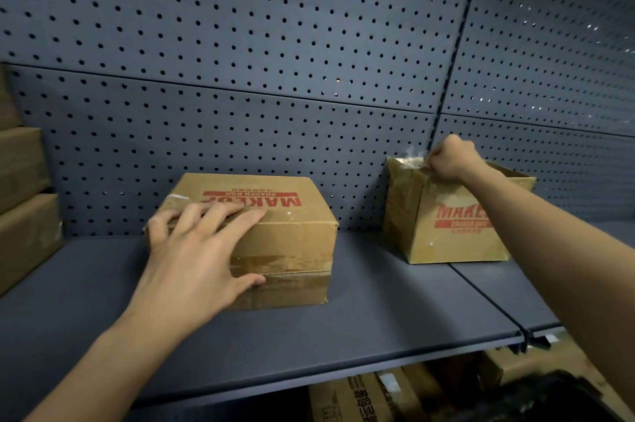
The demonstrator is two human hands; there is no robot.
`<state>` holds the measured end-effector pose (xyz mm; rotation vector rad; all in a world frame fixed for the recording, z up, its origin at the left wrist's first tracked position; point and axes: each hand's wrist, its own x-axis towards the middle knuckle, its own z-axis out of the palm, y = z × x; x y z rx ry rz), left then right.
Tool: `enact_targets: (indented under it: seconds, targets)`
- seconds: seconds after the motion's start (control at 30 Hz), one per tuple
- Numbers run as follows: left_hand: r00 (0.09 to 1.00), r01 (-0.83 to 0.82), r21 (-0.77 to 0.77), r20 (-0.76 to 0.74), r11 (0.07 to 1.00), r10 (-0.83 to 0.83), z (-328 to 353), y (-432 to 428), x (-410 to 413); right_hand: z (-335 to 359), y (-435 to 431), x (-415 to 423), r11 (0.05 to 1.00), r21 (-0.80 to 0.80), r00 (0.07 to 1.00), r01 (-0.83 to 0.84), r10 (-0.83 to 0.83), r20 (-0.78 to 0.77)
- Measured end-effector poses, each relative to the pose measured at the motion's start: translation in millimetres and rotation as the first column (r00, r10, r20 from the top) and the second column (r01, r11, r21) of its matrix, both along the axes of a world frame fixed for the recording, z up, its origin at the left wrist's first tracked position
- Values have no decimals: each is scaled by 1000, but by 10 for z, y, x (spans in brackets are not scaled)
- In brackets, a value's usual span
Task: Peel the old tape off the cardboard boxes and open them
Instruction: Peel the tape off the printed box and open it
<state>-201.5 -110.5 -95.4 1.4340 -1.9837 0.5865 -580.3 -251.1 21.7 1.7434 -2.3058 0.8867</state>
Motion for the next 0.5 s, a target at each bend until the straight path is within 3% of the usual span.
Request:
enact_targets:
  seconds: [0.1, 0.23, 0.33, 0.5]
  targets:
    - [1000, -11, 2, 17, 1000, 11, 7, -4, 2, 74, 84, -3, 1000, -16, 1000, 17, -17, -17]
    - [996, -40, -30, 77, 999, 42, 33, 16, 0, 40, 172, 65, 979, -206, 960, 5, -62, -273]
    - [988, -62, -69, 134, 996, 70, 71, 31, -7, -17, 194, 167, 946, -296, 954, -134, 42, -297]
    - [976, -54, -43, 207, 998, 62, 93, 38, 27, -67, 380, 491, 879, -290, 912, -379, 302, -278]
